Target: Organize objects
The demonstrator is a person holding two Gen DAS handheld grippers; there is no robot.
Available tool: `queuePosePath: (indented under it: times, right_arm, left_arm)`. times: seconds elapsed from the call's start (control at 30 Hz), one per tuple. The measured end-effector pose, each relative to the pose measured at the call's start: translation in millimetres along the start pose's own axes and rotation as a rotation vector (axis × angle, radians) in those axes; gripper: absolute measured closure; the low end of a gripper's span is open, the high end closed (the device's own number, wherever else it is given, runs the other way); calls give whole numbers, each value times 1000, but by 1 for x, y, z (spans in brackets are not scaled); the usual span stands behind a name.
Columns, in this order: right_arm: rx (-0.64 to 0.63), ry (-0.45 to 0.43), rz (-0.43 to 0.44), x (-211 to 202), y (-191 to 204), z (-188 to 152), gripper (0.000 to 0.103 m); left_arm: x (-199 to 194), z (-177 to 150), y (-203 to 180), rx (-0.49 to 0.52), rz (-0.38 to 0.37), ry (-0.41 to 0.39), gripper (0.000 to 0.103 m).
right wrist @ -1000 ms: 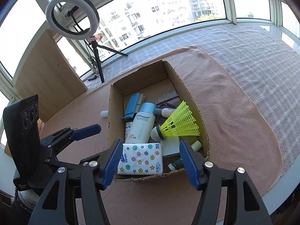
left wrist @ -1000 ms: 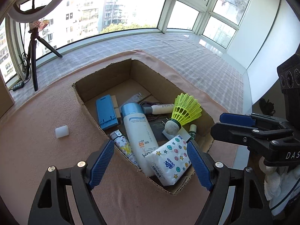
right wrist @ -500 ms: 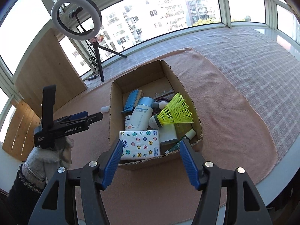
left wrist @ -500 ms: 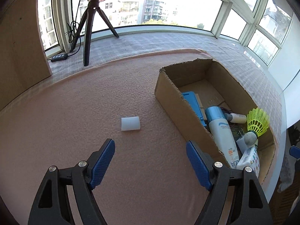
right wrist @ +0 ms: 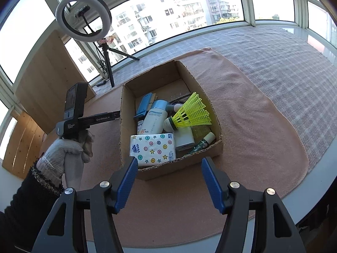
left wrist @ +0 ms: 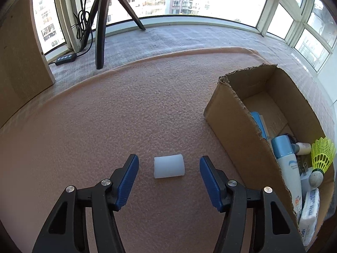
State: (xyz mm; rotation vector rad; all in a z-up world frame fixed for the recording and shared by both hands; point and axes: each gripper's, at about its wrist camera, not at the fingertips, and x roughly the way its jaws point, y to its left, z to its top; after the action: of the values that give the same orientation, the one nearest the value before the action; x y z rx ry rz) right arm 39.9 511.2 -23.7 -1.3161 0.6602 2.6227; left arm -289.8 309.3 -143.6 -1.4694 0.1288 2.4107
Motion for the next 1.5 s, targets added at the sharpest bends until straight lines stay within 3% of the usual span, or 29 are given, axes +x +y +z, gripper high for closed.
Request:
queuePosePath:
  times: [0.2, 0.3, 0.4, 0.63, 0.83, 1.1, 1.5]
  right_arm:
    - [22, -4, -21, -3, -9, -1, 44]
    - [17, -2, -32, -1, -9, -2, 44]
    - [13, -1, -34, 0, -7, -3, 44]
    - [-53, -16, -107, 1, 1, -2, 44]
    - [-77, -29, -140, 1, 4, -4, 44]
    - [-71, -26, -134, -1, 5, -9, 44]
    - [-38, -28, -156, -13, -9, -16, 44]
  left_arm:
    - [7, -1, -5, 31, 28, -9, 48]
    - [6, -1, -4, 39, 44, -20, 58]
    - [2, -4, -5, 54, 41, -24, 74]
    - [-9, -8, 0, 41, 12, -21, 75]
    - [-46, -2, -6, 41, -33, -93, 75]
    - [-83, 11, -45, 93, -105, -173, 75]
    - [-89, 12, -104, 186, -169, -177, 75]
